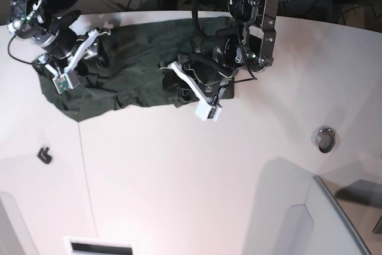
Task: Layout the t-shirt on the table in an organized manner, then fold the t-shirt properly
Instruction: 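Fold the strip end with the left gripper toward the right gripper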
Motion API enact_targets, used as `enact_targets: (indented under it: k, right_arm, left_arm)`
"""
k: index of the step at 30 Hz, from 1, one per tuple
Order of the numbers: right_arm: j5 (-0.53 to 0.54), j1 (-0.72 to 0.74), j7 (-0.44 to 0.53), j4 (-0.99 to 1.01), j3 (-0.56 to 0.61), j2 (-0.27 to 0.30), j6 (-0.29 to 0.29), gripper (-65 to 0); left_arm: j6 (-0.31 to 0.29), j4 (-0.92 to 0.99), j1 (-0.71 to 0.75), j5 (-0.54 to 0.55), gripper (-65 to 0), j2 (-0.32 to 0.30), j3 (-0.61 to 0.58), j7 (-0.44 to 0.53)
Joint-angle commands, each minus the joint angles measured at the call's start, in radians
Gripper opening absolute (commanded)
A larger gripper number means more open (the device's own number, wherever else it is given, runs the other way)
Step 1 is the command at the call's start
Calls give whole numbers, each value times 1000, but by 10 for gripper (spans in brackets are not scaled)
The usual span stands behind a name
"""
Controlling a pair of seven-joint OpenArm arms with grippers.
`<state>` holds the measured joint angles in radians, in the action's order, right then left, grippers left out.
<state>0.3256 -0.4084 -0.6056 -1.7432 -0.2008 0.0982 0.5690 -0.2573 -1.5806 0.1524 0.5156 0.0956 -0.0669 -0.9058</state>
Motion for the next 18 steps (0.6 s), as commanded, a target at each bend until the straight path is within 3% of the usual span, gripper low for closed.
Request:
enact_targets:
  k: [1, 4, 11, 18]
  right_arm:
    - [13, 4, 17, -14, -4, 7, 6, -332]
    - [13, 4, 17, -14, -4, 7, 6, -332]
    - [13, 4, 17, -14, -4, 7, 6, -332]
    - [13, 4, 17, -14, -4, 7, 6, -332]
  left_arm:
    - [16, -16, -12, 19, -650, 10, -9, 18]
    - [54, -16, -21, 24, -650, 8, -15, 18]
    - [56, -16, -24, 22, -650, 8, -17, 15]
    - [56, 64, -73, 19, -650, 8, -15, -59]
